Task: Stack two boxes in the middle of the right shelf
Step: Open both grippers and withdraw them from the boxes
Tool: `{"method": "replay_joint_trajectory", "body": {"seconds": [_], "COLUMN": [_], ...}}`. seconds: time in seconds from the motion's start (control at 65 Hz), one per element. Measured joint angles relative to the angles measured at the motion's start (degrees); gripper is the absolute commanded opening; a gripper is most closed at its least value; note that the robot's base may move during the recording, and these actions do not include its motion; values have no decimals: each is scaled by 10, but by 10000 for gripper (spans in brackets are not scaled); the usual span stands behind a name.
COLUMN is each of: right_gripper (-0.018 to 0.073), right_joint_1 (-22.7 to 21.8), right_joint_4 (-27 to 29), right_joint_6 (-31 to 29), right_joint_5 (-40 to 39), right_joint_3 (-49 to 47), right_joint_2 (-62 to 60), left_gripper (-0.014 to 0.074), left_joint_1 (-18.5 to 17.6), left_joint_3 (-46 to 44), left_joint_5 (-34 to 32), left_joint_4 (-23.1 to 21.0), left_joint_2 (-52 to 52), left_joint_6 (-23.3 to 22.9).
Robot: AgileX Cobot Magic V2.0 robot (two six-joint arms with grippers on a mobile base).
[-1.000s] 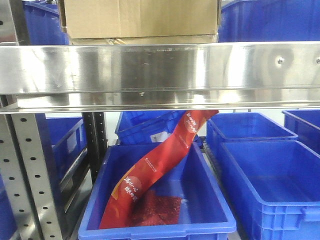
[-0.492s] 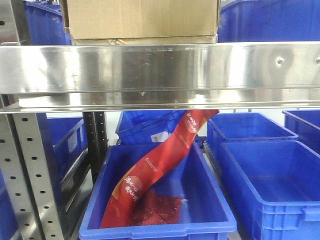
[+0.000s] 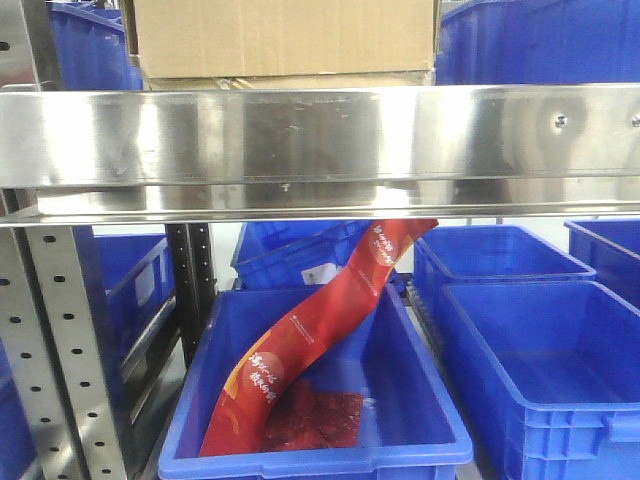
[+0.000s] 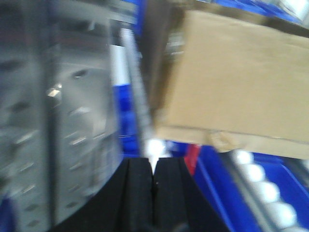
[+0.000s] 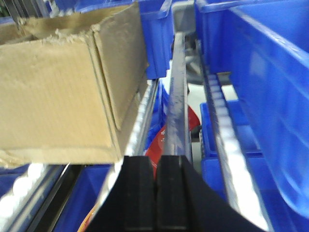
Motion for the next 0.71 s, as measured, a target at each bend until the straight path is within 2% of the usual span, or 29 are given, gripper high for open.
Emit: {"method": "replay_joint_trajectory", "body": {"seconds": [0.2, 0.354, 0.708], "right_gripper": [-162, -162, -162], "right_joint_1": [-34, -35, -35], "right_joint_4": [0, 0, 0], "right_joint_6": [0, 0, 2], "right_joint_5": [-81, -93, -134], "right_joint_3": [145, 218, 232], "right_joint_2": [-100, -191, -346], "left_gripper": [-92, -92, -92], "left_joint_1": [21, 21, 21], "left_joint_3": [99, 139, 145], "left_joint_5": [-7, -6, -10], "left_joint_4": [0, 0, 0], "left_joint_2": [-119, -223, -380], "left_joint_6": [0, 0, 0]}}
